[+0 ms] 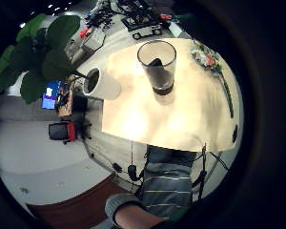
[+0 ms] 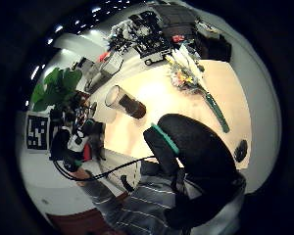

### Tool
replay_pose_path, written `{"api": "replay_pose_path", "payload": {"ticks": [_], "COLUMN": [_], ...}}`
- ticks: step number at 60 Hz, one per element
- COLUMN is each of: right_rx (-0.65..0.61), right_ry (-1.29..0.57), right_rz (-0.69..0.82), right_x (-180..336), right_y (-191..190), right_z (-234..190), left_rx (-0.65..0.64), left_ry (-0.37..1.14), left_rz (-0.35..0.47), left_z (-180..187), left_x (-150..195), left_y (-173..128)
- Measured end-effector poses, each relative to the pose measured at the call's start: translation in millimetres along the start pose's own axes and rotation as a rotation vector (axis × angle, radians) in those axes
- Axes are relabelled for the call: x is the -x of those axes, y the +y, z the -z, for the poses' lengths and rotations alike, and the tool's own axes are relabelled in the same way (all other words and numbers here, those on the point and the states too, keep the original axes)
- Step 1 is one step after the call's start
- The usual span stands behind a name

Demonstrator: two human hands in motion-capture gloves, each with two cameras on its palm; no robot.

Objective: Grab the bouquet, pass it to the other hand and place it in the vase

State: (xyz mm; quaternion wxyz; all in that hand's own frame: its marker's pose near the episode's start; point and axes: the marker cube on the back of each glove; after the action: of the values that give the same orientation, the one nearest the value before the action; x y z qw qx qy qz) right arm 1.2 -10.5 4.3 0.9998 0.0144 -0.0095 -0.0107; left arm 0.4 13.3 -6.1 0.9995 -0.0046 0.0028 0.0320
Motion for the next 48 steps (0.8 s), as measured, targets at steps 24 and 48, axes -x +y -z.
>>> {"api": "replay_pose_path", "payload": {"ticks": [24, 48], "right_rx": [0.013, 0.037], "right_ry": [-0.063, -0.074], "right_rz": [-0.076, -0.070], "right_x": [-46.6, -50.4], "right_y": [-2.5, 8.9], "right_z": [-10.4, -1.2], "left_rx": [-0.004, 0.013], "left_ry": [0.032, 0.035], "left_rz": [0.062, 0.033], "left_z": [-41.7, -79.4], "left_x": [59.4, 68.4], "left_y": [-9.9, 11.0]}}
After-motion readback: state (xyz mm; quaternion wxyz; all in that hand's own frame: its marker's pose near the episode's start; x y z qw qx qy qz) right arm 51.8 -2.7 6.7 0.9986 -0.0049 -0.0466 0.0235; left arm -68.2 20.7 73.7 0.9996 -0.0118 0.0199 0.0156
